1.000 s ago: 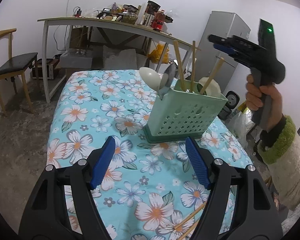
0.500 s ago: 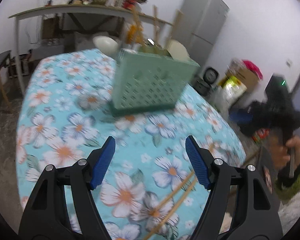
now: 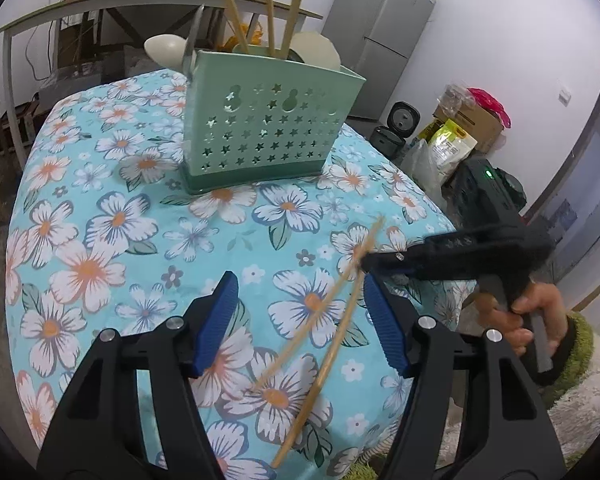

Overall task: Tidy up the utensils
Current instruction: 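Move the left gripper down and close it on a loose chopstick, then close the right gripper on another chopstick while the left holds its chopstick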

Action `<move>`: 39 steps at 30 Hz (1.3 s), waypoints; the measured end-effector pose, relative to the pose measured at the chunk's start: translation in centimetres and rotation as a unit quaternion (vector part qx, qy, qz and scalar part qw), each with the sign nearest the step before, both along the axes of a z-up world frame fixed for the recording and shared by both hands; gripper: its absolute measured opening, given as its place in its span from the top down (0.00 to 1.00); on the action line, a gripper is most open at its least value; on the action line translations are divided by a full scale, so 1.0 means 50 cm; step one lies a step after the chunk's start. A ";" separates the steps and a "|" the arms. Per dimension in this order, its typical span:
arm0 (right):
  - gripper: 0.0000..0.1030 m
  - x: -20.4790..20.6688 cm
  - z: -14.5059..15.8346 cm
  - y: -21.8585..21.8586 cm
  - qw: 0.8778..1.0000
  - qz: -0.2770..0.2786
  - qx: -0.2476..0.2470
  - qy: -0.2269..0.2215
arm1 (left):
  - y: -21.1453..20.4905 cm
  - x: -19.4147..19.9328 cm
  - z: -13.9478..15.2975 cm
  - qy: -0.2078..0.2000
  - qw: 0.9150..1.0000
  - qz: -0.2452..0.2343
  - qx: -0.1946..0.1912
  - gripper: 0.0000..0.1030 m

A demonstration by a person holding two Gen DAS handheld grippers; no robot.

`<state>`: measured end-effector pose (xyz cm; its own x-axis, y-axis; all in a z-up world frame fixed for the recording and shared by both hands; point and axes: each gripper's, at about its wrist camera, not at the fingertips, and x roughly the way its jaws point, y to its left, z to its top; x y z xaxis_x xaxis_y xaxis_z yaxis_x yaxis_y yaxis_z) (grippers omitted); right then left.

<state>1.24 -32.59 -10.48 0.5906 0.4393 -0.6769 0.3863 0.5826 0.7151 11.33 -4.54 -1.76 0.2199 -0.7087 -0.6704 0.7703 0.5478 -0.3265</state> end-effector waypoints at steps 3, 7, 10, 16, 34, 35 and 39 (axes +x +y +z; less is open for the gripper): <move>0.87 0.033 0.018 0.009 1.000 0.013 -0.019 -0.014 | -0.005 0.006 -0.004 0.008 1.000 -0.001 0.001 0.44; 0.88 0.021 0.040 0.003 0.999 0.010 -0.039 -0.022 | -0.023 0.005 -0.007 0.002 1.000 -0.010 0.010 0.45; 0.88 -0.013 0.045 -0.033 0.999 -0.018 -0.046 -0.018 | -0.037 0.005 -0.011 -0.001 1.000 -0.019 0.017 0.45; 0.88 -0.071 0.036 -0.099 0.996 -0.073 -0.053 -0.007 | -0.111 0.007 -0.025 -0.044 0.995 -0.053 0.071 0.49; 0.87 -0.038 0.022 -0.083 0.996 -0.045 -0.074 -0.004 | -0.028 -0.001 -0.086 0.038 0.985 0.034 0.164 0.88; 0.87 -0.036 0.022 -0.083 0.996 -0.043 -0.076 -0.004 | -0.027 -0.001 -0.083 0.035 0.985 0.037 0.166 0.82; 0.87 -0.033 0.021 -0.084 0.996 -0.039 -0.078 -0.003 | -0.053 0.010 -0.069 0.015 0.986 0.031 0.160 0.70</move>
<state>-0.43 -36.79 -9.44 0.6236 0.2821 -0.7291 0.4299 0.6552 0.6212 11.83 -7.19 -5.19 0.2329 -0.4452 -0.8646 0.7255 0.6716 -0.1503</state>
